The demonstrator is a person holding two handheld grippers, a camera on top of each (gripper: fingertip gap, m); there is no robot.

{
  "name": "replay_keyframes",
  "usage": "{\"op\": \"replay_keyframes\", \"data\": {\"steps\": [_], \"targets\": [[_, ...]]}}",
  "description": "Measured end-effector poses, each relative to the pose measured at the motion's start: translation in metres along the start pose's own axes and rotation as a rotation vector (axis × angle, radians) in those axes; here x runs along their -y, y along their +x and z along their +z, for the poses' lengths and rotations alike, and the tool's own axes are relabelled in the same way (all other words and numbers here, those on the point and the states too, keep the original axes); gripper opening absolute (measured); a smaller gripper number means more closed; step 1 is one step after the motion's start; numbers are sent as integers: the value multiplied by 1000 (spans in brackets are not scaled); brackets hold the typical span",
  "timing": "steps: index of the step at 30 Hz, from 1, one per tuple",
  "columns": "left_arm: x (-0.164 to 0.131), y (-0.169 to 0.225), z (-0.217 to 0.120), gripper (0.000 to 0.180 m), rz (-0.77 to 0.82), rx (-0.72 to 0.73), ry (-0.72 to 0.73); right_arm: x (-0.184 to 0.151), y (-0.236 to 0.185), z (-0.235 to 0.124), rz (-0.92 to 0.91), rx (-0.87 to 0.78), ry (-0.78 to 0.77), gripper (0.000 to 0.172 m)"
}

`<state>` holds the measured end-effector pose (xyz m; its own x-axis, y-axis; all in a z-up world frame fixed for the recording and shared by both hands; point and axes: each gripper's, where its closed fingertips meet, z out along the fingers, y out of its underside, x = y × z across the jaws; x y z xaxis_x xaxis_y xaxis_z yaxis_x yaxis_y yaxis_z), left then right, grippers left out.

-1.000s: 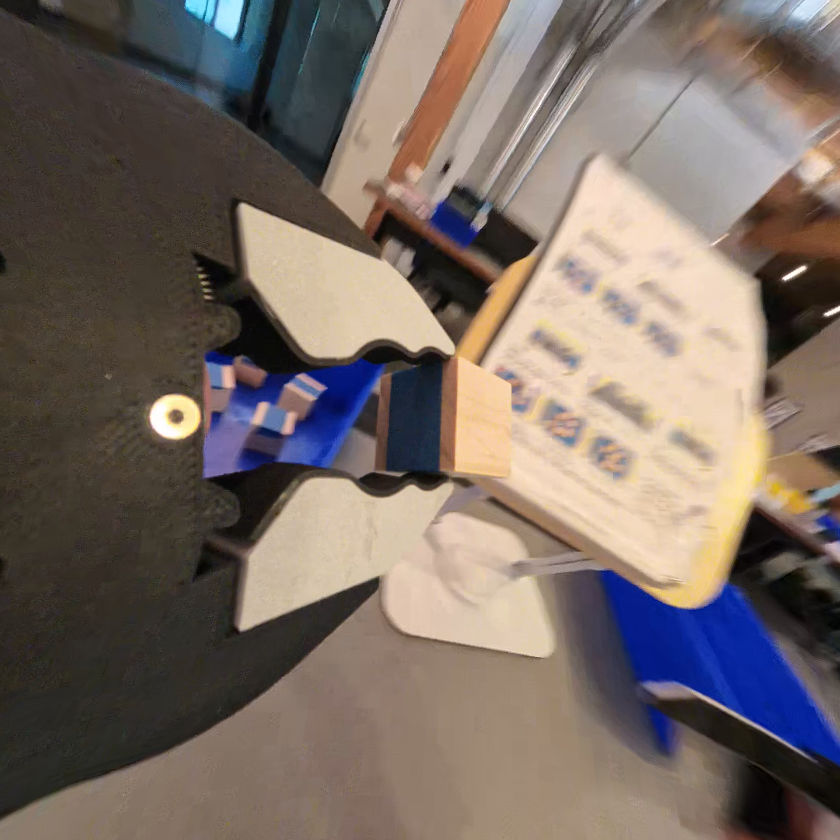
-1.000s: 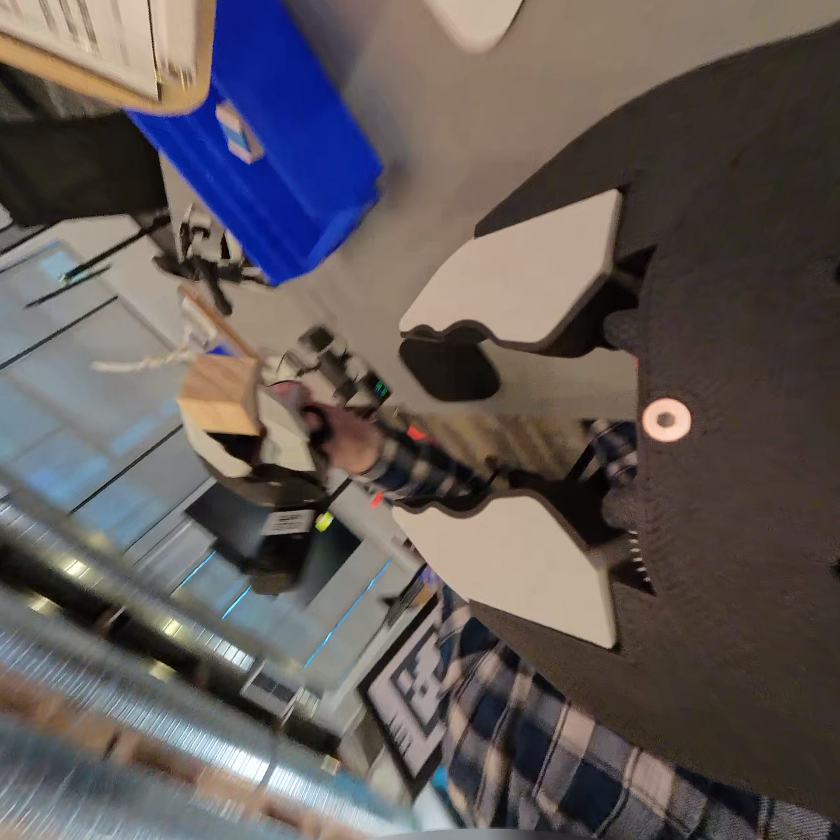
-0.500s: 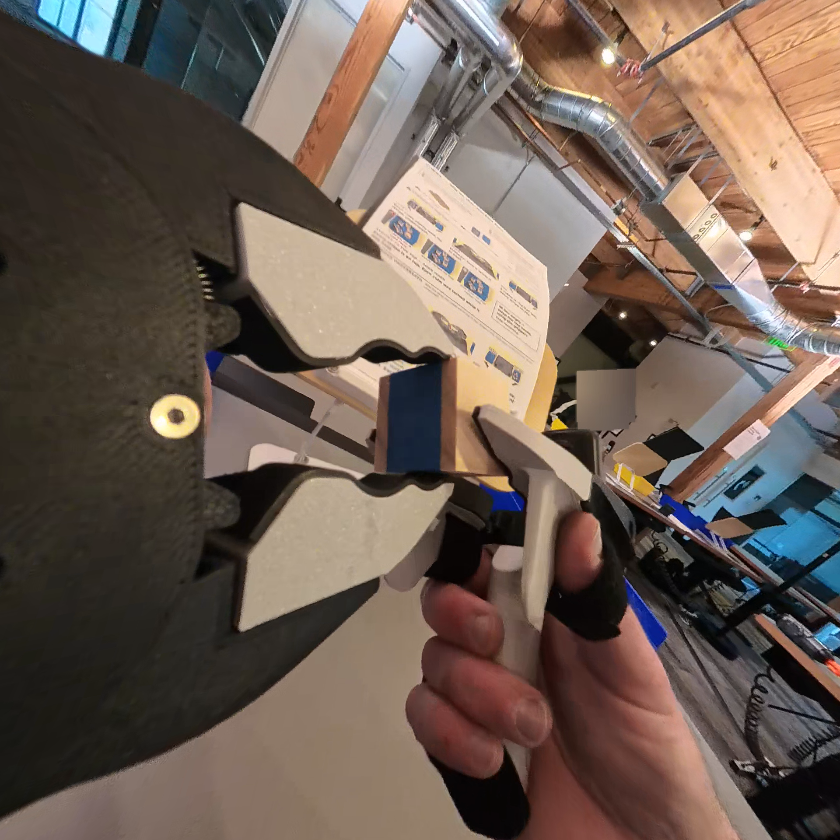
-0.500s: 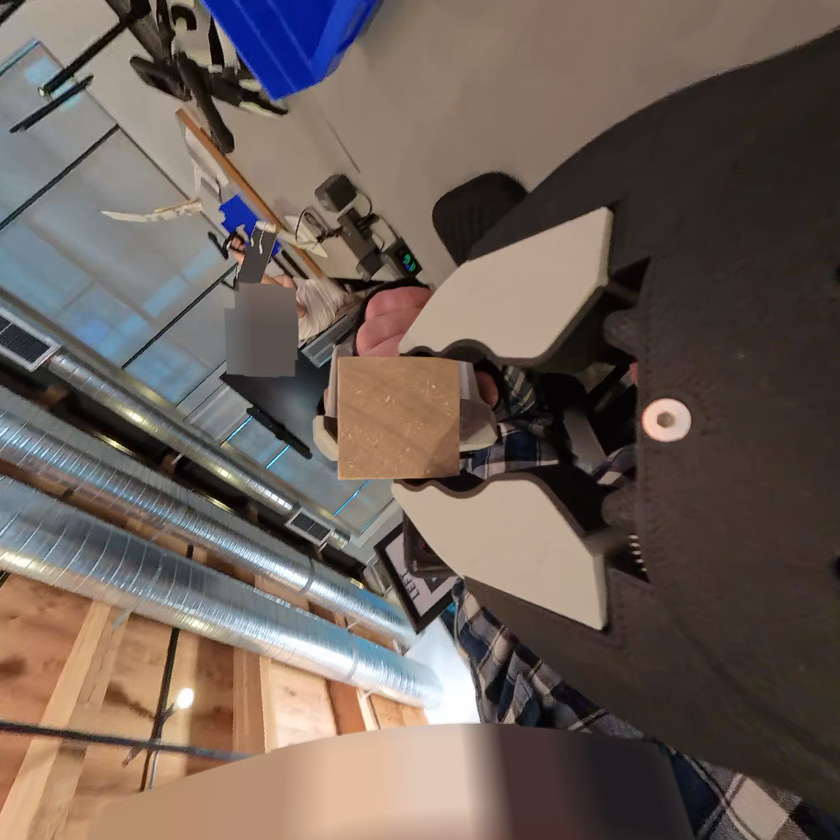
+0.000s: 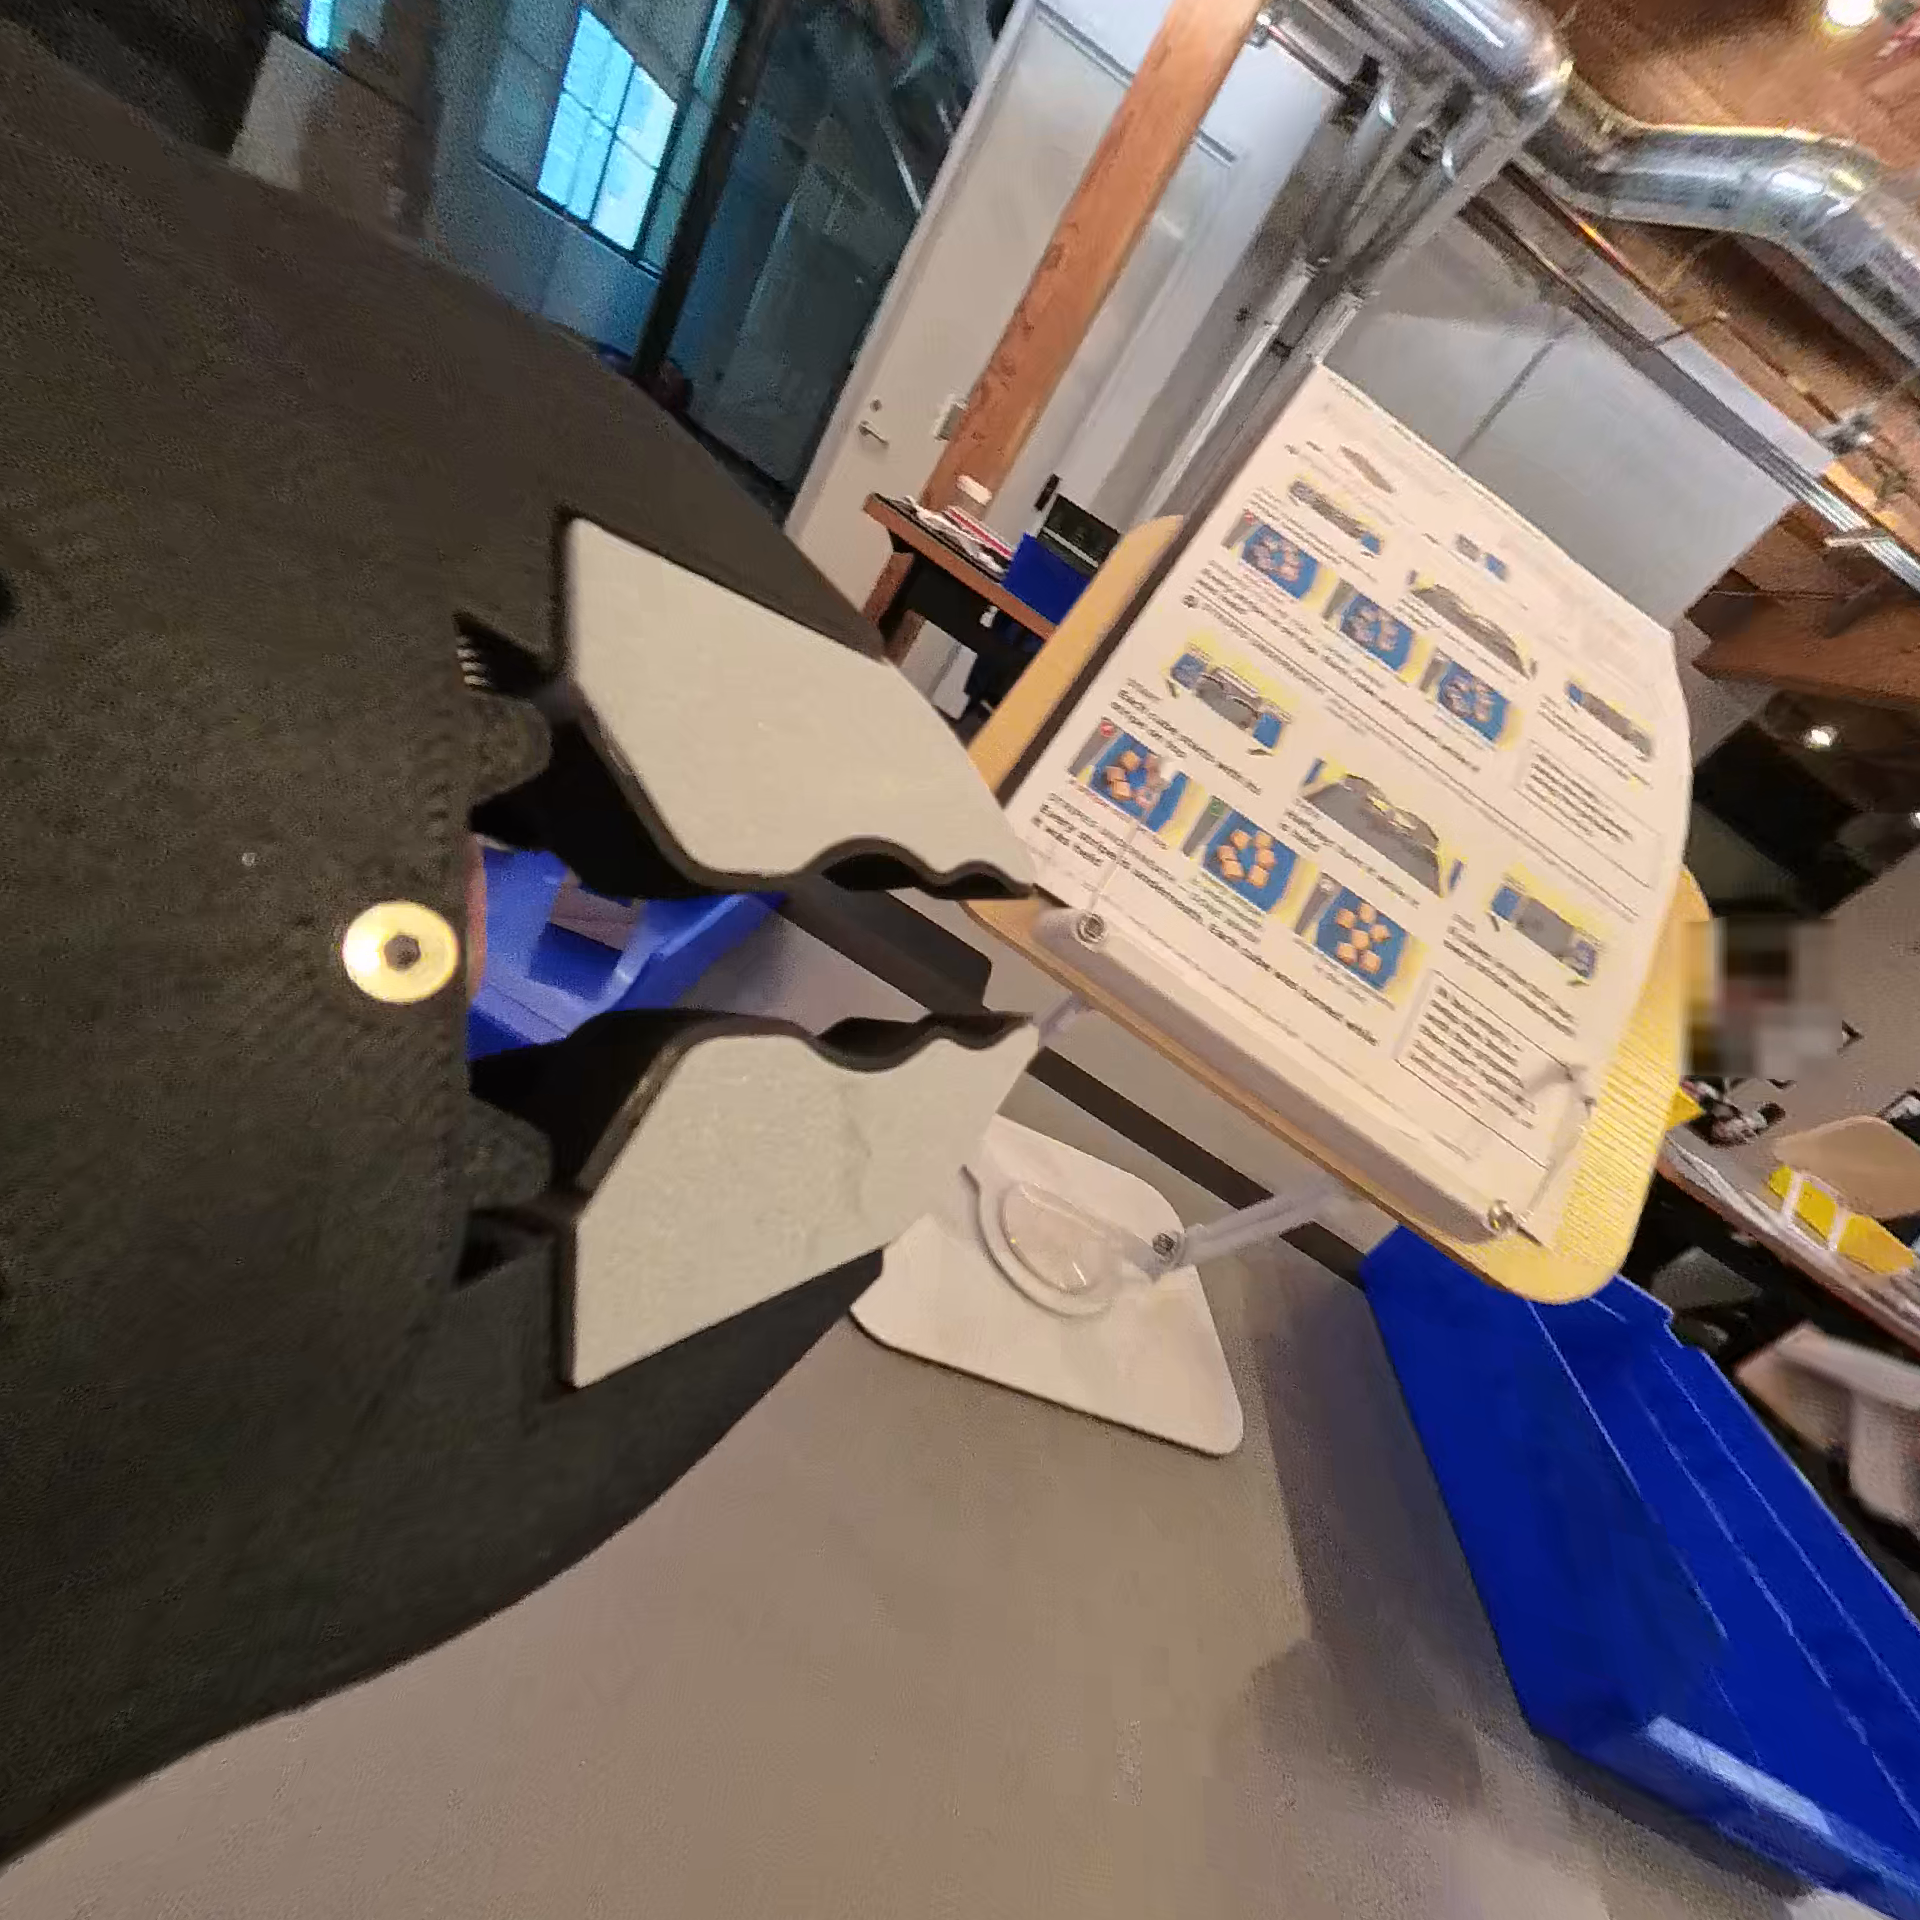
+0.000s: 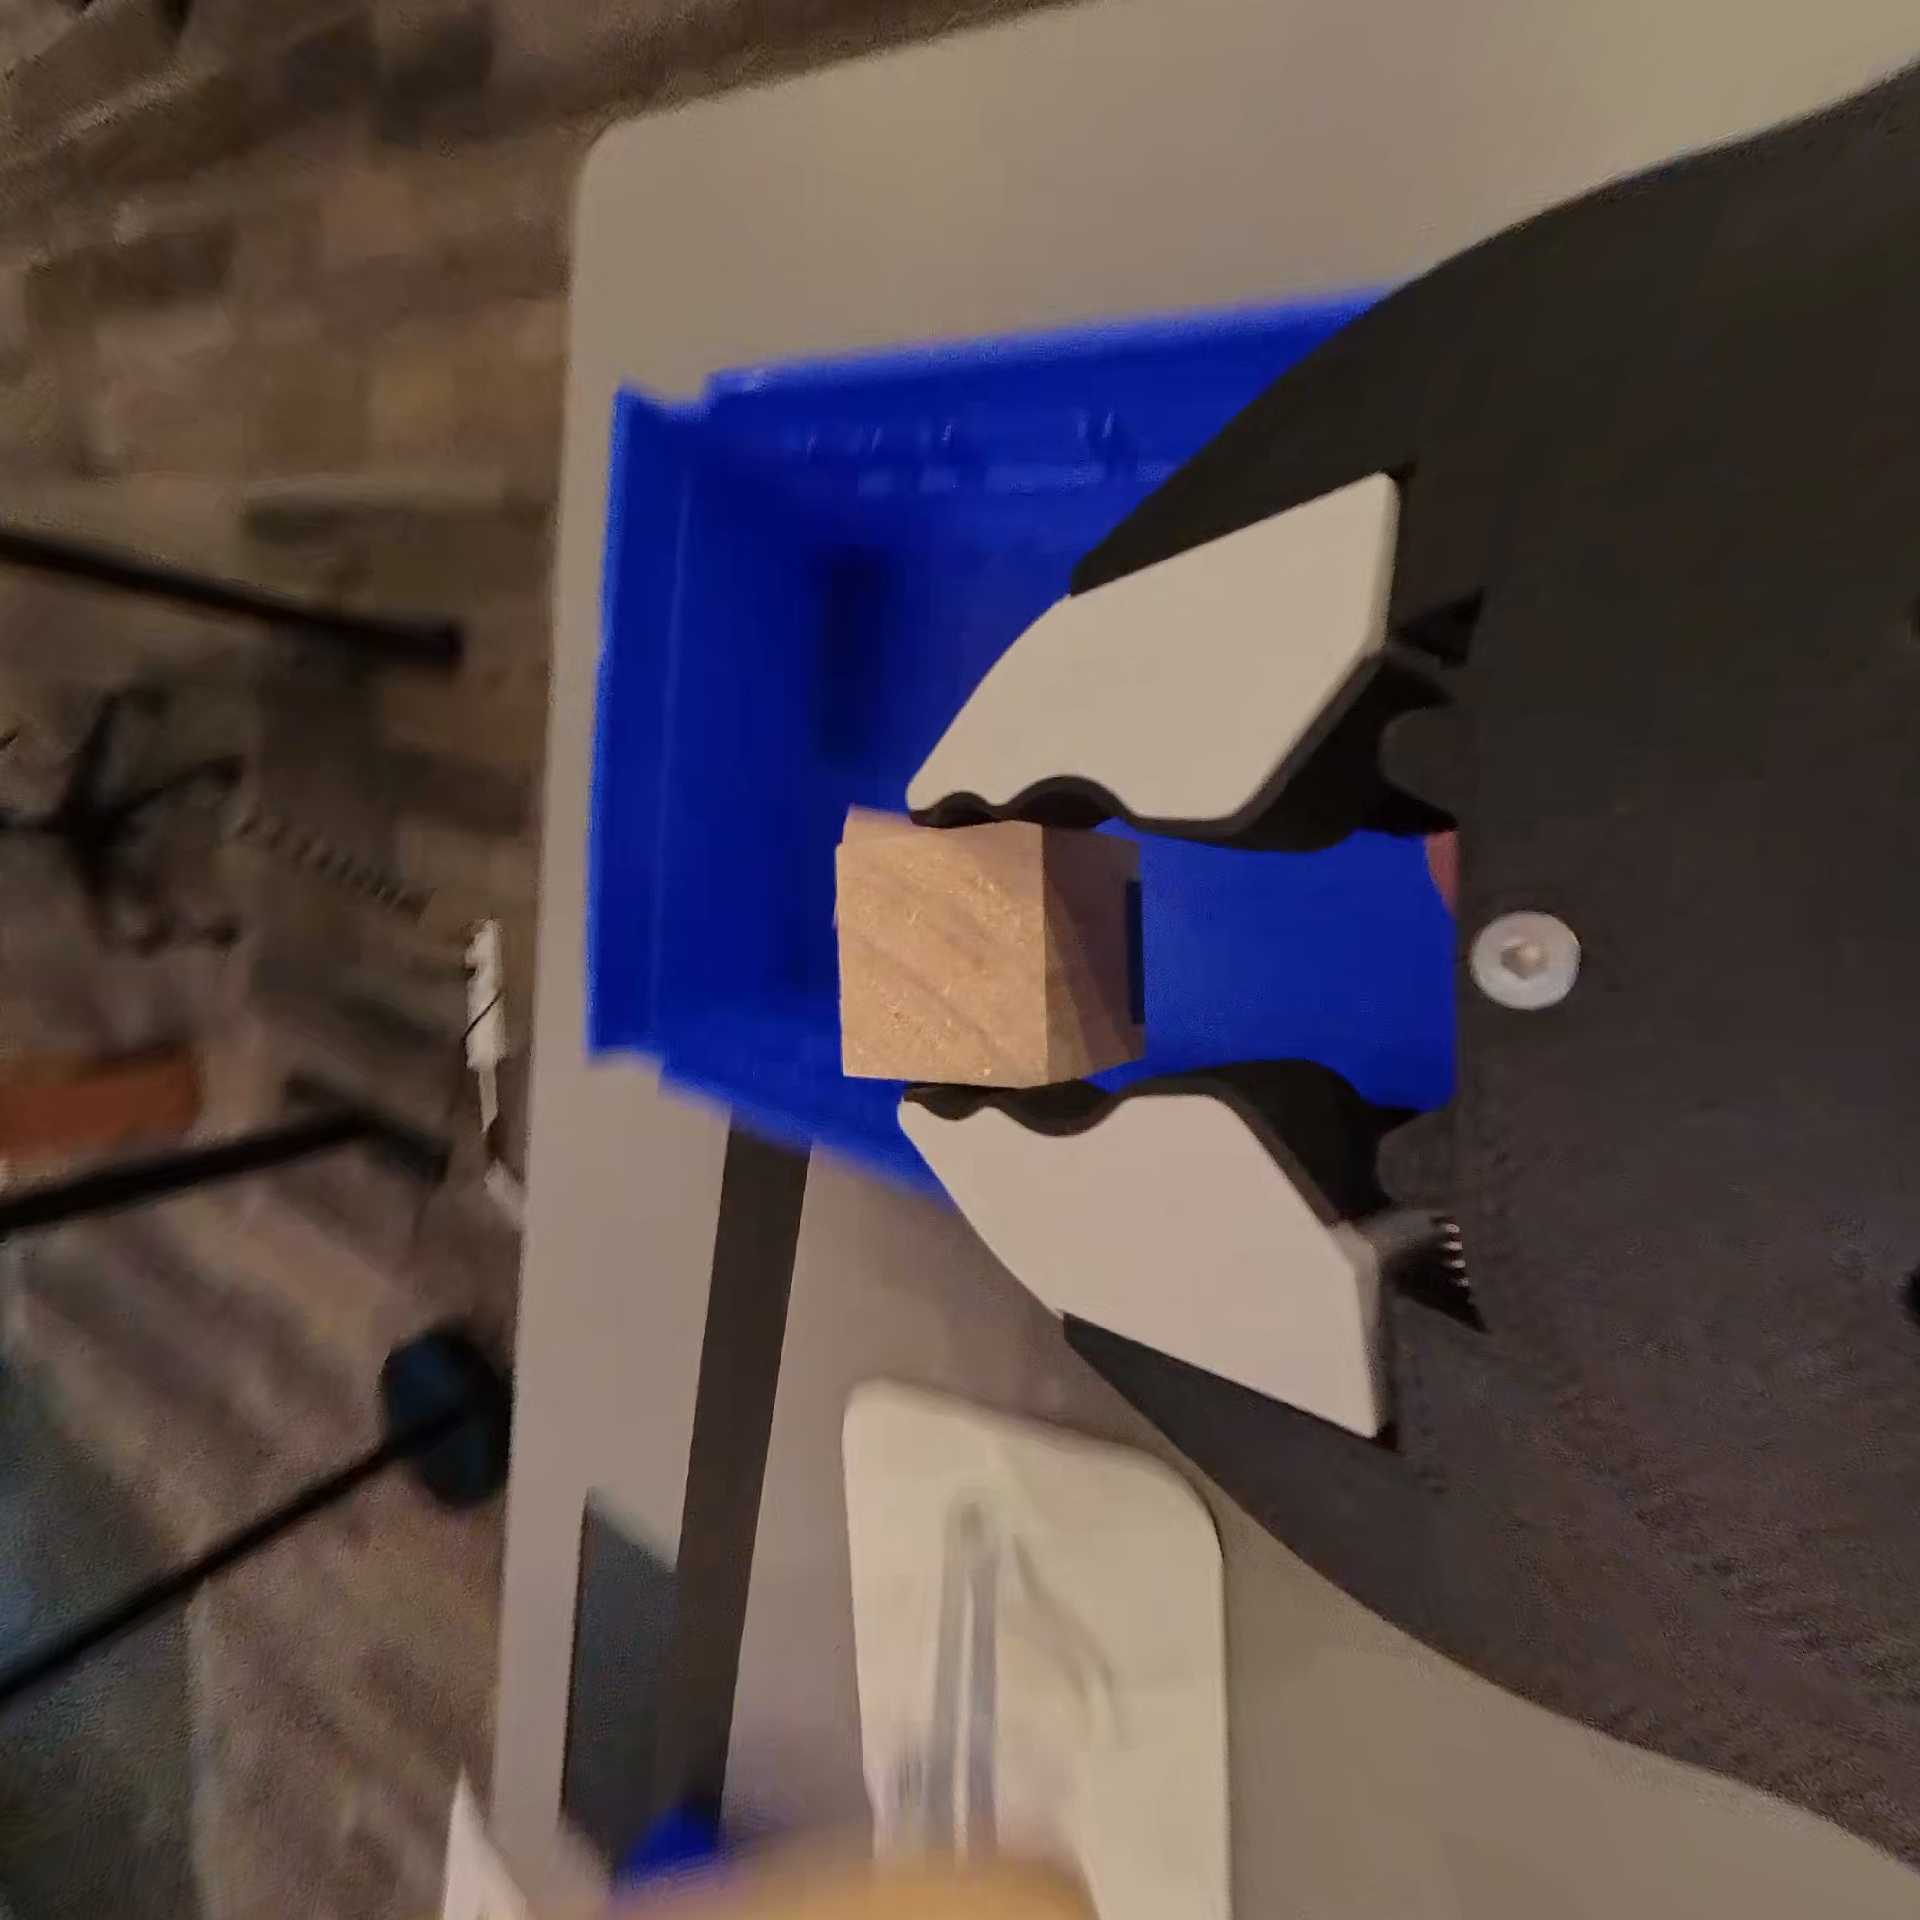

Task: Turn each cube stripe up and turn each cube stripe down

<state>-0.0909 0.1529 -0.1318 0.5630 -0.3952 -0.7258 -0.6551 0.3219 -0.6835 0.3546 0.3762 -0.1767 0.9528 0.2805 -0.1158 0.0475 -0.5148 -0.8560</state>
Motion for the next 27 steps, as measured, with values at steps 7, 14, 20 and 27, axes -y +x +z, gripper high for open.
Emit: {"op": "replay_keyframes", "data": {"steps": [7,14,20,27], "targets": [[-22,-11,0,19,-20,33,-70,-58,100,94,24,-234,-283,48],[-36,-14,0,19,-25,24,-114,-82,117,133,10,-303,-375,49],[-39,-20,-1,20,-23,30,-133,-69,100,106,61,-243,-326,80],[-70,-67,-4,36,-43,118,-223,15,16,-18,-29,-63,37,66]]}}
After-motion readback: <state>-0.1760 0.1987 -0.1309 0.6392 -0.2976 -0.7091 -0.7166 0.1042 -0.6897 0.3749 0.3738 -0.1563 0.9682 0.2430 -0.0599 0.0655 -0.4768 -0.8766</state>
